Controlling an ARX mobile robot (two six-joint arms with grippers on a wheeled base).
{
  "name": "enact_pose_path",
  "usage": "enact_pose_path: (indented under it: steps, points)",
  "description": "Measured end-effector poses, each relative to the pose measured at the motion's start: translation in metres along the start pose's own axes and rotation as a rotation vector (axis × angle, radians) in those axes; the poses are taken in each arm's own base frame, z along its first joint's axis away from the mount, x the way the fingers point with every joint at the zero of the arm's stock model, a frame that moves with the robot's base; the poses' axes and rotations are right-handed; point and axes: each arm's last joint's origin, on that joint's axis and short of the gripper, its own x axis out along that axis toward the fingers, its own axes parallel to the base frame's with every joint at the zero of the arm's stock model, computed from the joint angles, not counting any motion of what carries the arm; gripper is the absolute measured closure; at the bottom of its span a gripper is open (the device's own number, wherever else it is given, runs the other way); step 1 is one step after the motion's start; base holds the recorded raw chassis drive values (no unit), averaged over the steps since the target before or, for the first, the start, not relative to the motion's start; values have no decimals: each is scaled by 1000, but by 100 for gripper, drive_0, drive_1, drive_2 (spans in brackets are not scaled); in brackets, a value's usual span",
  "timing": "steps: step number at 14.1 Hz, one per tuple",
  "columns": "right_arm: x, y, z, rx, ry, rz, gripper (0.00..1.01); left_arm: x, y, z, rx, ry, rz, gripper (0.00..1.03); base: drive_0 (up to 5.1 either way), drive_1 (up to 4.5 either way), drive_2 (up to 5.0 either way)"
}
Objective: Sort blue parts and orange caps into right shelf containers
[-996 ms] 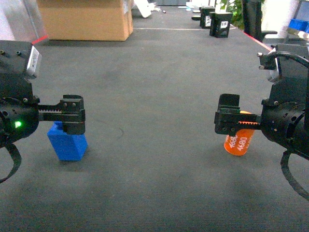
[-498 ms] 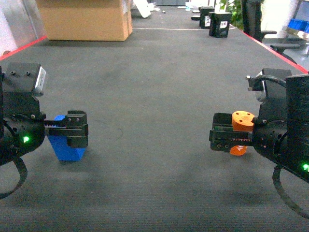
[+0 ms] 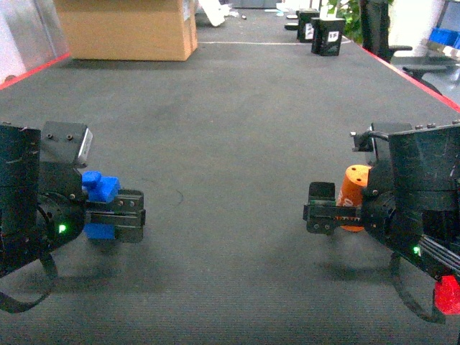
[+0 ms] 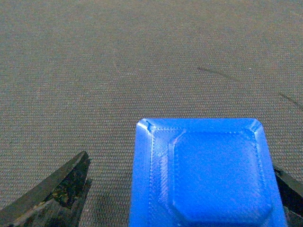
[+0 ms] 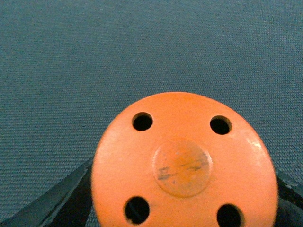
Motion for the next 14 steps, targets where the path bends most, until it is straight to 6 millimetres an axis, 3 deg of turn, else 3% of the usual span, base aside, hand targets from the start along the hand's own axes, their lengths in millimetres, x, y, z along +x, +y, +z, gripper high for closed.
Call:
enact_pose_path:
  steps: [2,4,5,7,10,14]
  points:
    - [2,2,0,-12,20,-17,27,2,0,-3,6,24,10,5,0,0,0]
    - [2,2,-1,-20,28,-23,49,3,0,-3,6,11,19,23,0,0,0]
    - [2,2,0,-28,20,-27,55,3,0,-2,5,4,22,37,0,0,0]
    - [0,1,-1,-36,-2,-35,56,2,0,-2,1,-9,22,59,0,0,0]
    - [-13,-3,5,-39,-53,-54,56,-9,7,2,-18,-57,34,60,0,0,0]
    - [-69,-19,46,1,-253,-61,56,-53,29,30,-75,-258,113,60,0,0,0]
